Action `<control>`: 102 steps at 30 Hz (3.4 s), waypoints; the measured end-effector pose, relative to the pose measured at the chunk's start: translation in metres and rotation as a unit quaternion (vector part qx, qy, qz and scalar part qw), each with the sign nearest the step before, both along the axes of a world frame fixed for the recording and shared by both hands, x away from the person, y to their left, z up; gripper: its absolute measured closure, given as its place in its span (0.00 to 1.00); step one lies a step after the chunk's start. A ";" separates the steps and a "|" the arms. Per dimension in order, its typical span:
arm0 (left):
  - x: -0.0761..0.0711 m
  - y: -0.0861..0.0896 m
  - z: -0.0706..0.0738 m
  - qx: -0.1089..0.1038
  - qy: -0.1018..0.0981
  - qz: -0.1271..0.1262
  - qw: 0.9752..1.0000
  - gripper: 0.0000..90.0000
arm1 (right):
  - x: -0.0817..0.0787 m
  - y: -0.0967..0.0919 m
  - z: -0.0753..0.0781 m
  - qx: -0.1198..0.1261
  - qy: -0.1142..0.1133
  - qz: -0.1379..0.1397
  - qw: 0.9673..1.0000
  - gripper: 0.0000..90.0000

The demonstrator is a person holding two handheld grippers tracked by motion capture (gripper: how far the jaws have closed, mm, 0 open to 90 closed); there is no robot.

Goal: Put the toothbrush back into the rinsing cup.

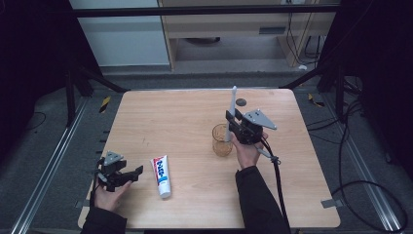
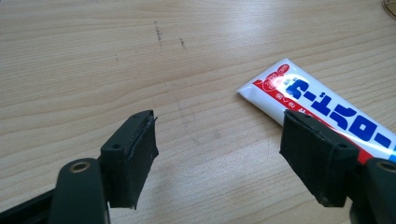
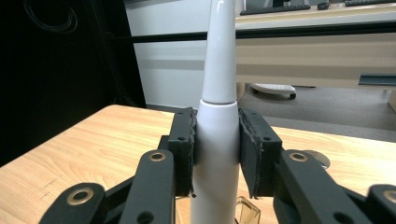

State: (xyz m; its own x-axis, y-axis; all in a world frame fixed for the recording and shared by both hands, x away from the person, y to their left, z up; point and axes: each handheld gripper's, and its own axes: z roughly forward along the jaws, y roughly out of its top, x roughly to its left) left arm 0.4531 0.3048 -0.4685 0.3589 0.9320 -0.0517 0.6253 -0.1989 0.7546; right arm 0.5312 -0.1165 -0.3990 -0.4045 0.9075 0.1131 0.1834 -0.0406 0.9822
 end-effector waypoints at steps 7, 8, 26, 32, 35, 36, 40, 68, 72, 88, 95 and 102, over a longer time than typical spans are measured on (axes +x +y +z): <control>0.000 0.000 0.000 0.000 0.000 0.000 1.000 0.29 | 0.000 0.000 -0.006 -0.004 0.007 -0.001 1.000 0.76; 0.000 0.000 0.000 0.000 -0.001 0.000 1.000 0.29 | 0.000 0.000 -0.007 -0.005 0.009 0.000 1.000 0.76; 0.000 0.000 0.000 -0.001 -0.001 -0.002 1.000 0.29 | -0.002 0.004 -0.019 -0.029 0.032 0.004 0.999 0.75; 0.000 0.000 0.001 -0.001 -0.001 -0.001 1.000 0.29 | -0.002 0.003 -0.020 -0.036 0.041 0.005 0.999 0.75; -0.001 0.000 0.001 -0.001 -0.002 -0.002 1.000 0.29 | -0.002 0.003 -0.021 -0.040 0.047 0.006 0.998 0.75; -0.001 0.000 0.001 -0.001 -0.002 -0.002 1.000 0.29 | -0.002 0.003 -0.021 -0.042 0.052 0.007 0.998 0.75; 0.000 0.000 0.001 -0.001 -0.001 -0.002 1.000 0.29 | -0.001 0.003 -0.023 -0.048 0.059 0.007 0.997 0.75; -0.001 0.000 0.001 -0.001 -0.001 -0.002 1.000 0.29 | 0.001 0.000 -0.030 -0.057 0.075 0.014 0.995 0.72; -0.001 0.000 0.001 -0.001 -0.001 -0.002 1.000 0.29 | 0.001 0.001 -0.031 -0.058 0.075 0.016 0.995 0.71; -0.001 0.000 0.001 -0.002 -0.001 -0.002 1.000 0.29 | 0.000 0.000 -0.030 -0.055 0.070 0.015 0.996 0.67; 0.000 0.000 0.001 -0.002 -0.001 -0.002 1.000 0.29 | 0.000 0.000 -0.030 -0.055 0.074 0.018 0.996 0.62; -0.001 0.000 0.001 -0.003 -0.002 -0.002 1.000 0.29 | 0.000 0.001 -0.030 -0.057 0.076 0.024 0.995 0.58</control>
State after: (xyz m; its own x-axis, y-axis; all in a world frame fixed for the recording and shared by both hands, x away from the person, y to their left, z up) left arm 0.4525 0.3051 -0.4677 0.3622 0.9304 -0.0554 0.6223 -0.1971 0.7576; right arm 0.5308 -0.1153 -0.4288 -0.4345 0.8976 0.0743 0.3290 0.0814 0.9408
